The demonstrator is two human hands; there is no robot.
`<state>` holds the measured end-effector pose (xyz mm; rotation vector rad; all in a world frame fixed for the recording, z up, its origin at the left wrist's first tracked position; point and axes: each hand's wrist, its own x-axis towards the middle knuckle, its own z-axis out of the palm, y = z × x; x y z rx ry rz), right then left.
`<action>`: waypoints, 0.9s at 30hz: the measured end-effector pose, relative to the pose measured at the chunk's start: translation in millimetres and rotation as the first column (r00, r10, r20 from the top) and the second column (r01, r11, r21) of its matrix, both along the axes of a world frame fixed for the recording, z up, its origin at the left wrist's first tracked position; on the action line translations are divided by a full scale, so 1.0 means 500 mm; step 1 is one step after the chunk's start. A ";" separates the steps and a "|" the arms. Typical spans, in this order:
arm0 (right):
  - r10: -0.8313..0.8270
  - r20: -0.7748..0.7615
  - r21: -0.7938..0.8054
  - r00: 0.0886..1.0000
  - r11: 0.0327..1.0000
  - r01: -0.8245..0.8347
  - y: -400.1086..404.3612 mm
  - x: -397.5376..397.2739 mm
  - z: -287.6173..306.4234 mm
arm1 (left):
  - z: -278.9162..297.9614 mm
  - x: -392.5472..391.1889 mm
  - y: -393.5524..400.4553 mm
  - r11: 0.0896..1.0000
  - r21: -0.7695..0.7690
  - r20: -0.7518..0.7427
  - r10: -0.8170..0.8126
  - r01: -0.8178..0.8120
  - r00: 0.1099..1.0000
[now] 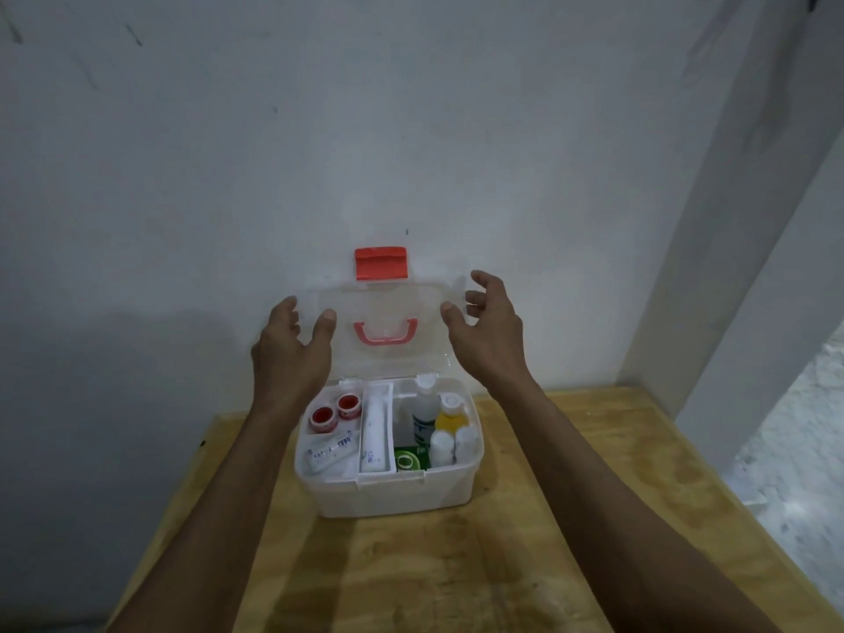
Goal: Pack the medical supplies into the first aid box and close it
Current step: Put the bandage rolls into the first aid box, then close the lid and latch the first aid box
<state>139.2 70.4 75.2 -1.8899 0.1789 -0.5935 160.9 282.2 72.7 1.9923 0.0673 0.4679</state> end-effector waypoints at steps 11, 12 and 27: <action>0.016 0.042 0.006 0.999 1.000 -0.016 -0.001 -0.044 -0.009 | 0.002 -0.032 -0.003 0.999 -0.044 0.023 0.011 -0.010 1.000; 0.016 0.044 0.007 0.999 1.000 -0.016 -0.001 -0.052 -0.009 | 0.002 -0.039 -0.002 0.999 -0.034 0.024 0.006 -0.005 1.000; 0.111 0.060 -0.148 0.992 0.984 -0.101 -0.007 -0.181 -0.085 | -0.069 -0.173 0.053 0.970 0.168 0.079 -0.192 0.176 0.978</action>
